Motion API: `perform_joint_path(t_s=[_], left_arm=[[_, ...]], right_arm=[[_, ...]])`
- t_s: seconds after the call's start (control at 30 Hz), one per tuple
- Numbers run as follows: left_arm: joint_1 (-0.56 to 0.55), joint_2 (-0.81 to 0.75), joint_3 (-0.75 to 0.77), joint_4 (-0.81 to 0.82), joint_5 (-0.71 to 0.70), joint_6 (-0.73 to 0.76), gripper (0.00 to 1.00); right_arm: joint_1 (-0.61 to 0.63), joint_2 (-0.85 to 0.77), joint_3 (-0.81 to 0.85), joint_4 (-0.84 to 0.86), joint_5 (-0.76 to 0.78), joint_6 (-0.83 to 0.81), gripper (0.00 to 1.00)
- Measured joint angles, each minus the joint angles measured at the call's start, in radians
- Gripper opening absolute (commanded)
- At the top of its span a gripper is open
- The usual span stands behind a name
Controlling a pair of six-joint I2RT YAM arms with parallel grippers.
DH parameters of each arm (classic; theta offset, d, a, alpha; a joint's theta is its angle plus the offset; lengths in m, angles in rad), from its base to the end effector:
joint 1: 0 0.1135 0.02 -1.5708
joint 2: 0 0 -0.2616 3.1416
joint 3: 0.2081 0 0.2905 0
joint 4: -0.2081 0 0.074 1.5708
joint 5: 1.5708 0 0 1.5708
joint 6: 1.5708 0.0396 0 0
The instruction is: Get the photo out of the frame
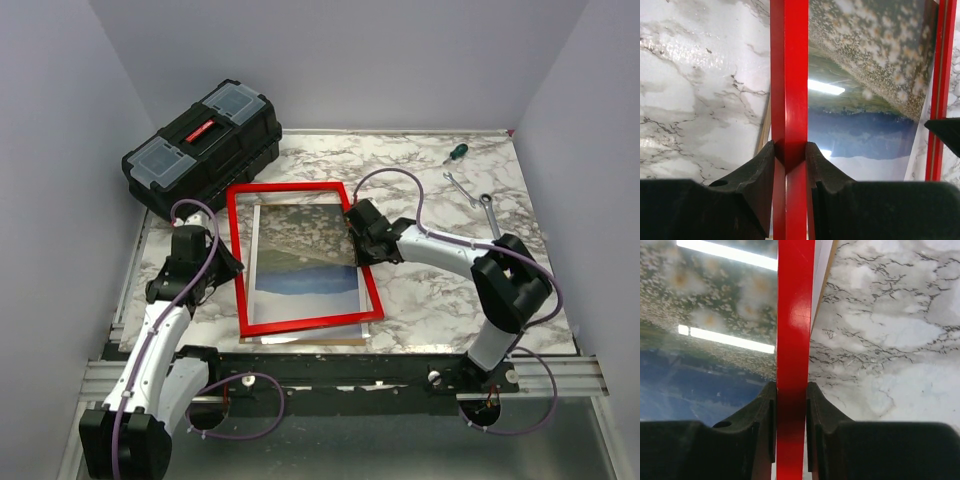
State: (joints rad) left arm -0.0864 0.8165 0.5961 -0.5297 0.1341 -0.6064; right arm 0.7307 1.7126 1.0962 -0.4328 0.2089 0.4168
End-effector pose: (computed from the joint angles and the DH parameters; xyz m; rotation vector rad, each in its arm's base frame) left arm 0.2129 -0.0238 0.2234 -0.5414 2.3041 -0.4989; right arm 0.2883 0.2473 0.1594 -0.3332 2.5690 0.1471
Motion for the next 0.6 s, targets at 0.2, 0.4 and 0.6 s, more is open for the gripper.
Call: perform_joint_path(t_s=[0.2,0.4,0.6], left_arm=[[-0.002,-0.022,0.001,-0.022,0.019,0.001,0.0],[-0.058,-0.044,0.032,-0.031,0.009,-0.009,0.0],[-0.213,-0.012,0.135,0.011,-0.034,-0.056,0.0]], right_arm=[[-0.003,0.031,0.0,0.023,-0.01,0.008,0.01],[-0.01,-0.018,0.002,-0.031,0.055,-0.007,0.01],[-0.024,-0.127,0.01,-0.14,0.203,-0.029,0.01]])
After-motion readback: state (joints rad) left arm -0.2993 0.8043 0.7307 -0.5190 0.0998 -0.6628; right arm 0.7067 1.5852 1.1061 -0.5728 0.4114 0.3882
